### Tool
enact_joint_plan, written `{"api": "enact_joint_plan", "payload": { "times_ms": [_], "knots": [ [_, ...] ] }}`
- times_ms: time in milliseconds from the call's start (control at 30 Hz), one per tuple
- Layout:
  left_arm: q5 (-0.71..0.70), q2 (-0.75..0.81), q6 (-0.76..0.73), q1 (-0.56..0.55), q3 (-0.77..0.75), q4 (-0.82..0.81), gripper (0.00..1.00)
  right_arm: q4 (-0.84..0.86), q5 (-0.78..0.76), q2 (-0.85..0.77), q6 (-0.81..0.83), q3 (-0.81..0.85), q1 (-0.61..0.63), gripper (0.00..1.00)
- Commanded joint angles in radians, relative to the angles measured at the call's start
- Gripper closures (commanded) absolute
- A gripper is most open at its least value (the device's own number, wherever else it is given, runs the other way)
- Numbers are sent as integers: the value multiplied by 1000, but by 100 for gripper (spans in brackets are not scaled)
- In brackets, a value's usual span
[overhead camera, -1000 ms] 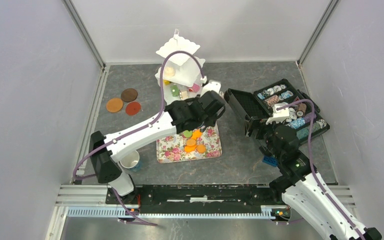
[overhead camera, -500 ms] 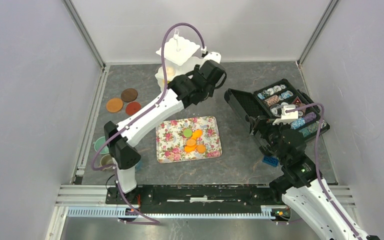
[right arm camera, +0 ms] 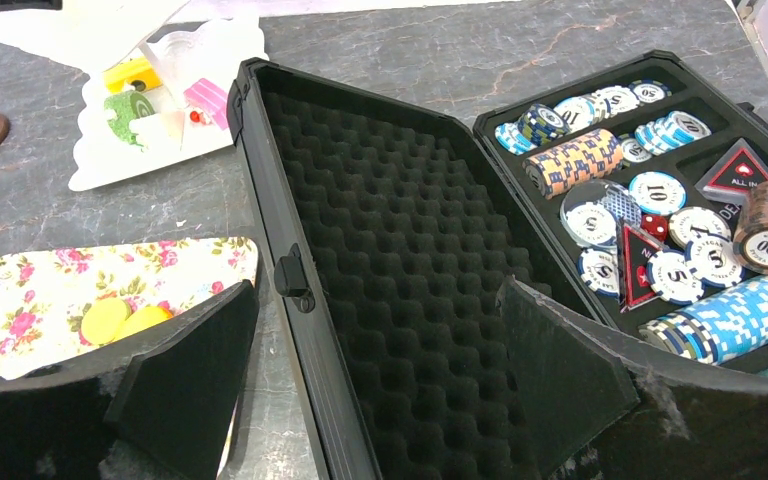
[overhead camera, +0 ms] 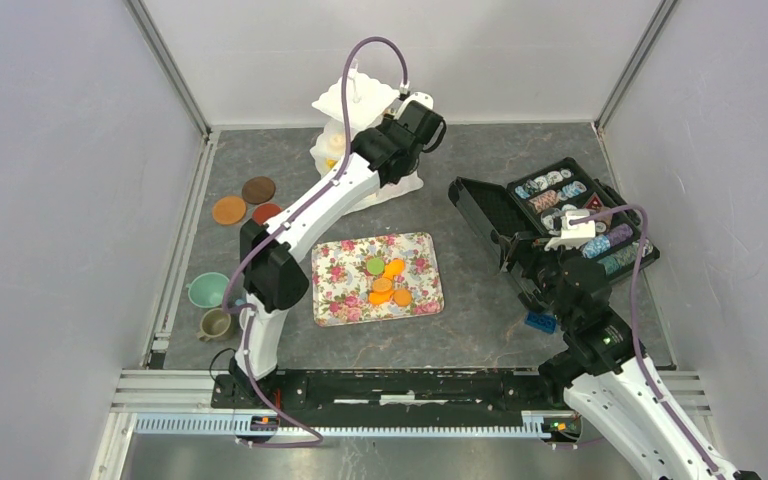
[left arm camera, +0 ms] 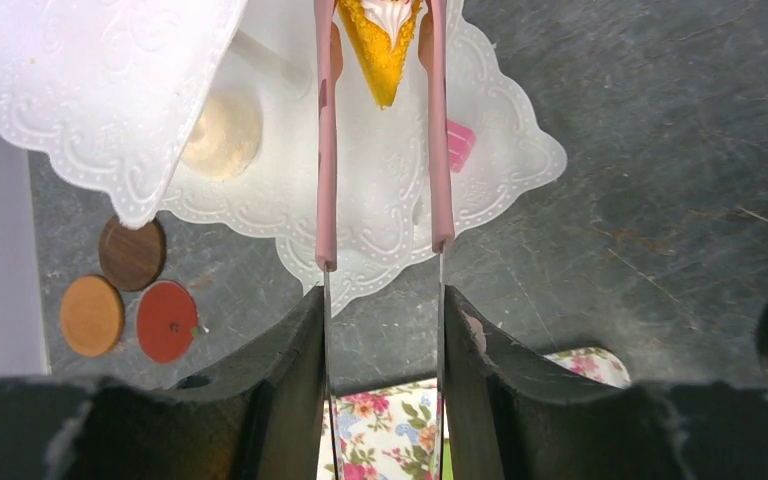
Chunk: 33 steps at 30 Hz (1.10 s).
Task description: Serve the afternoon tea
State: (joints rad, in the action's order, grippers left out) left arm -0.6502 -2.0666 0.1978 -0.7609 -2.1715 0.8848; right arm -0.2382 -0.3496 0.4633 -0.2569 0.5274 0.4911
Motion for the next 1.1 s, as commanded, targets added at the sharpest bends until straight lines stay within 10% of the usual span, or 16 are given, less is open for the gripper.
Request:
{"api": "enact_joint_plan", "payload": {
  "times_ms": [0,1067],
  "knots": [
    [-49,-35,-85,22,-71,-40,71,14,-16,3,8,54,5,2],
    [75,-10,-63,40,-112,8,41,7,-6,-7,2,28,5,2]
  ]
}}
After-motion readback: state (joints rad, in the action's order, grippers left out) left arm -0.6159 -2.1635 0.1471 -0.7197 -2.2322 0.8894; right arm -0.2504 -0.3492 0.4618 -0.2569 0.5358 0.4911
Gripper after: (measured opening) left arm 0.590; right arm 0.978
